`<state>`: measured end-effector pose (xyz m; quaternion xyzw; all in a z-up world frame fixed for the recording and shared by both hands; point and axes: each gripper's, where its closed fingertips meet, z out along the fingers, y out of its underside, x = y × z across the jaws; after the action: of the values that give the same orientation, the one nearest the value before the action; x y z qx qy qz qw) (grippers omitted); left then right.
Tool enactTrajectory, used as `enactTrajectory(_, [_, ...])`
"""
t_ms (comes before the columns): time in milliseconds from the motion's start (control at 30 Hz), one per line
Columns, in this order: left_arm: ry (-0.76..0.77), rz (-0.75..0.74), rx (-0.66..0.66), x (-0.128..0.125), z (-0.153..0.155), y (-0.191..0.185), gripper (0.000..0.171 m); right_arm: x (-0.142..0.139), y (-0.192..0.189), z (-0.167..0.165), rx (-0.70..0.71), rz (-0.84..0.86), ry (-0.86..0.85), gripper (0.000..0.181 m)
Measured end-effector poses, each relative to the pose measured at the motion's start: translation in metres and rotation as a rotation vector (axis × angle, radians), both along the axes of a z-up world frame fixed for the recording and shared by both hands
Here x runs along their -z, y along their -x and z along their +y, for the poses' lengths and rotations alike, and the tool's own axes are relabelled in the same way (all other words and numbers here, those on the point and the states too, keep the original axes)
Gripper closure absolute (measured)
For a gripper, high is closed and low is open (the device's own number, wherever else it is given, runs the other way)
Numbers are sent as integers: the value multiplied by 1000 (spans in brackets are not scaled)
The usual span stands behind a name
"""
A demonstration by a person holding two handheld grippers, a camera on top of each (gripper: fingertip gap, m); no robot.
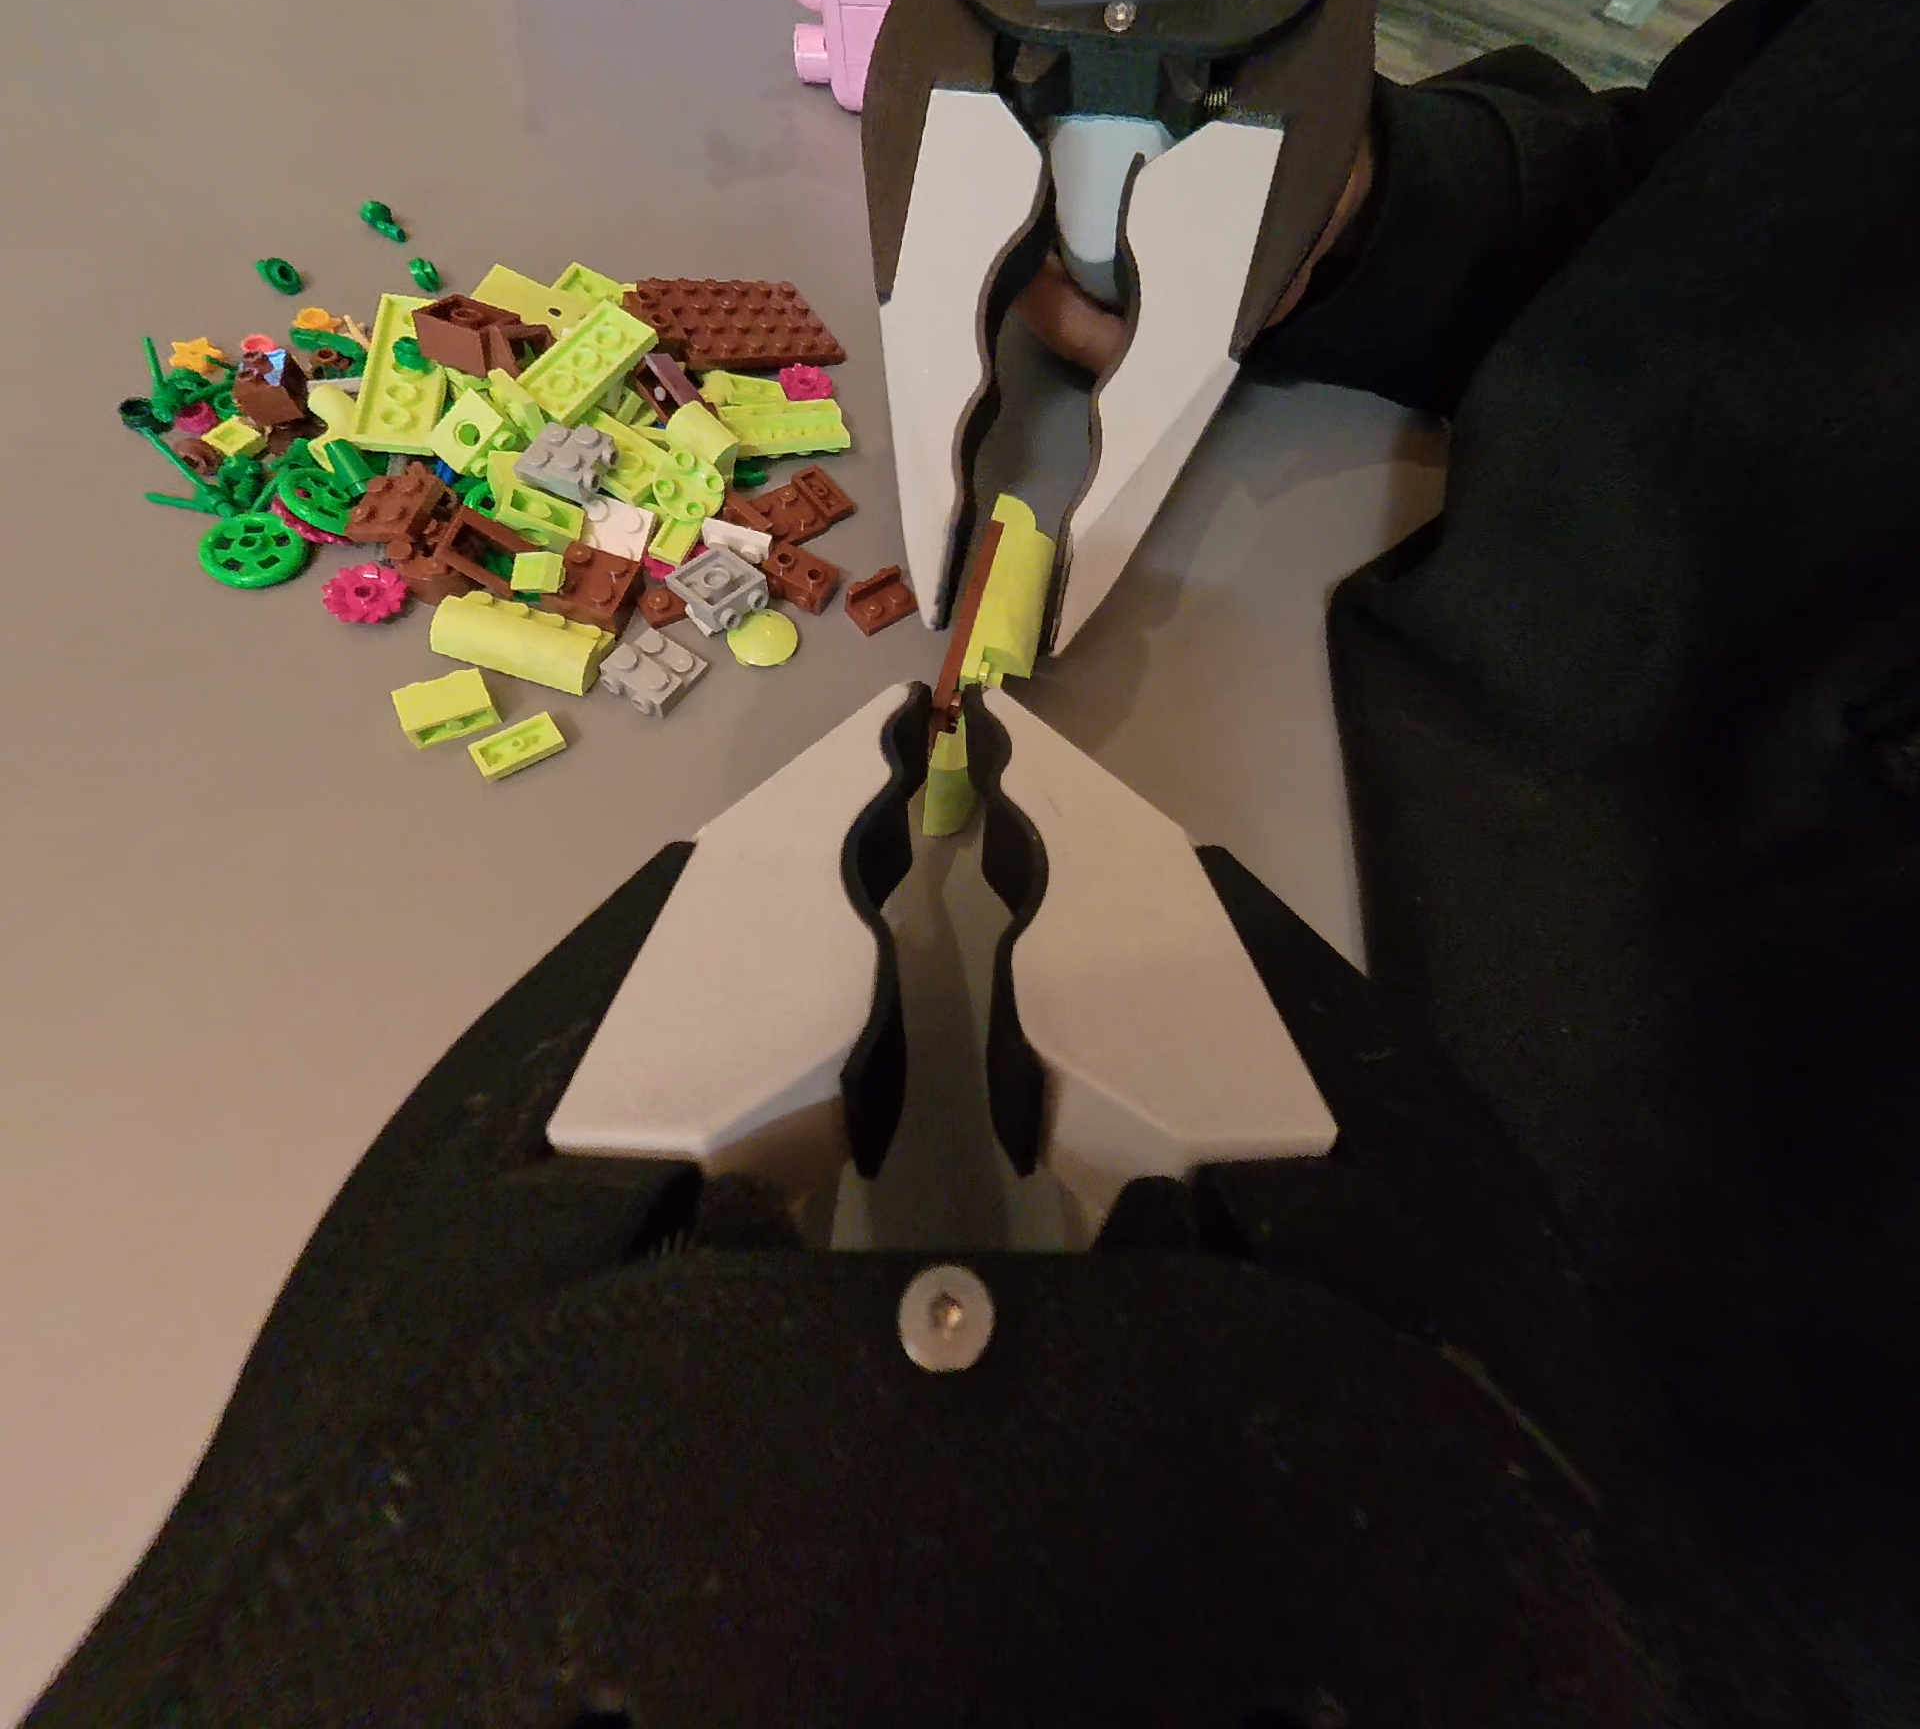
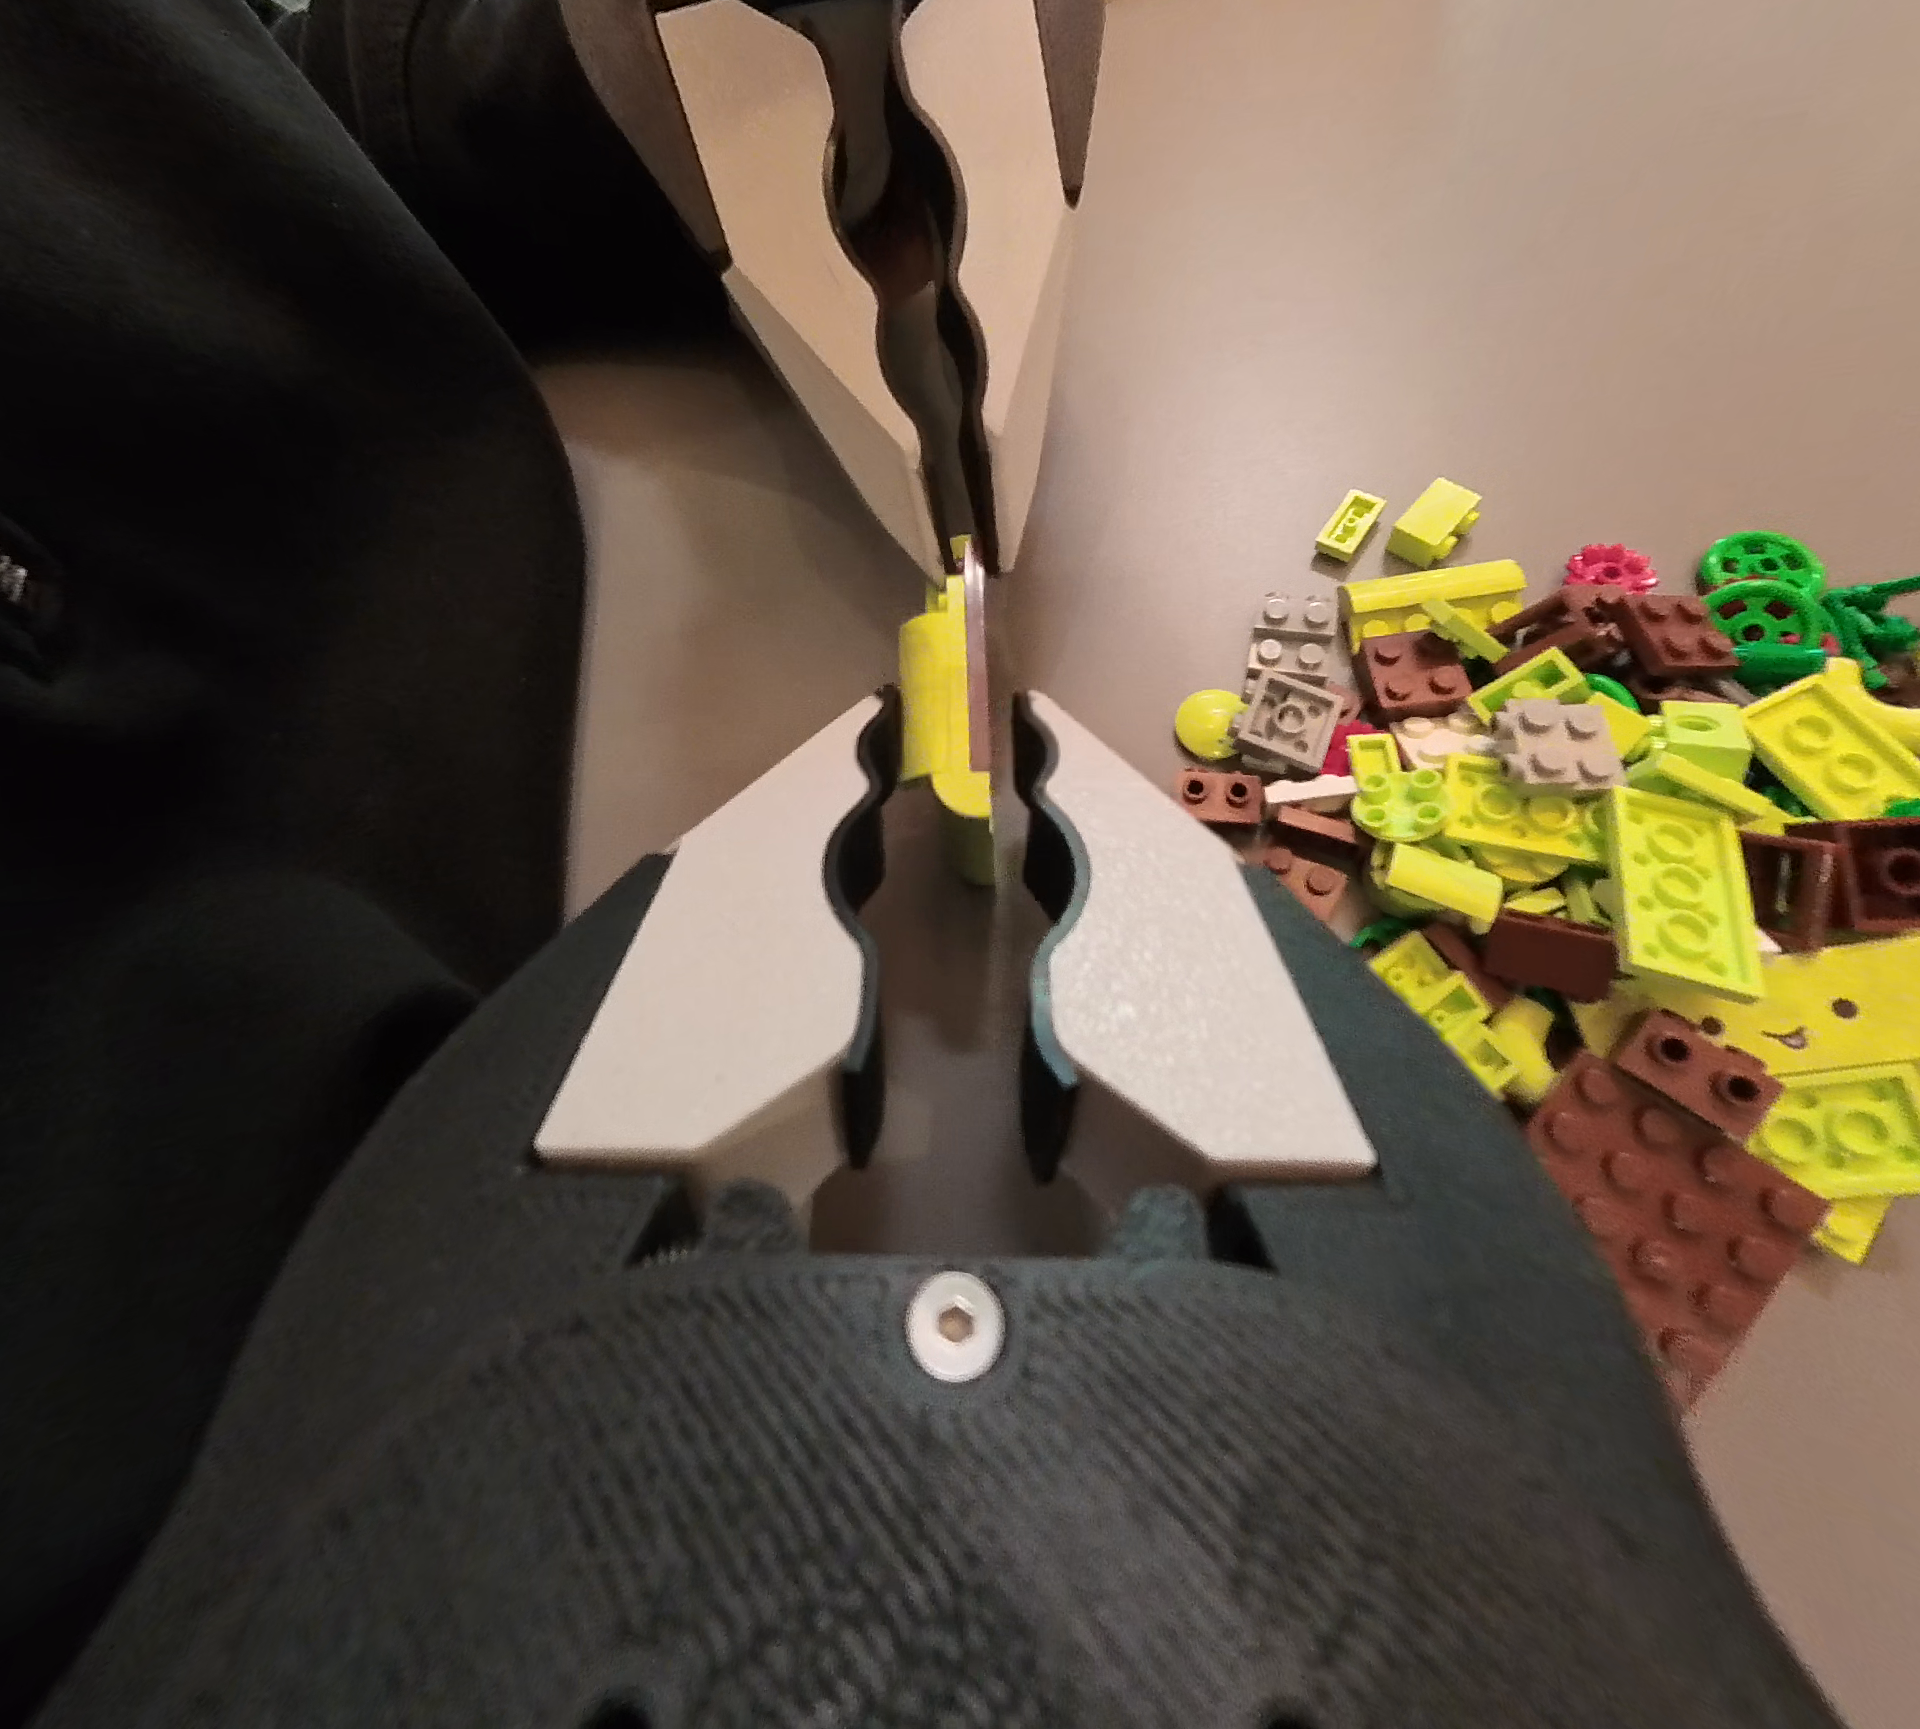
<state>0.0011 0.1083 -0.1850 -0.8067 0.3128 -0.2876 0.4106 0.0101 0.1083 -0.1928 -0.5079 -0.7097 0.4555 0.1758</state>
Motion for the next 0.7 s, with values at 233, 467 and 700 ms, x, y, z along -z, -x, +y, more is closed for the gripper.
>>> enactTrajectory(233, [-1, 16, 10, 2, -1, -1, 171, 4, 5, 4, 29, 27, -116, 154])
enactTrajectory(467, [-21, 36, 5, 2, -1, -2, 171, 1, 7, 10, 59, 53, -126, 148])
enactTrajectory(700, [-33, 38, -7, 1, 0, 0, 171, -5, 0, 12, 40, 58, -53, 157])
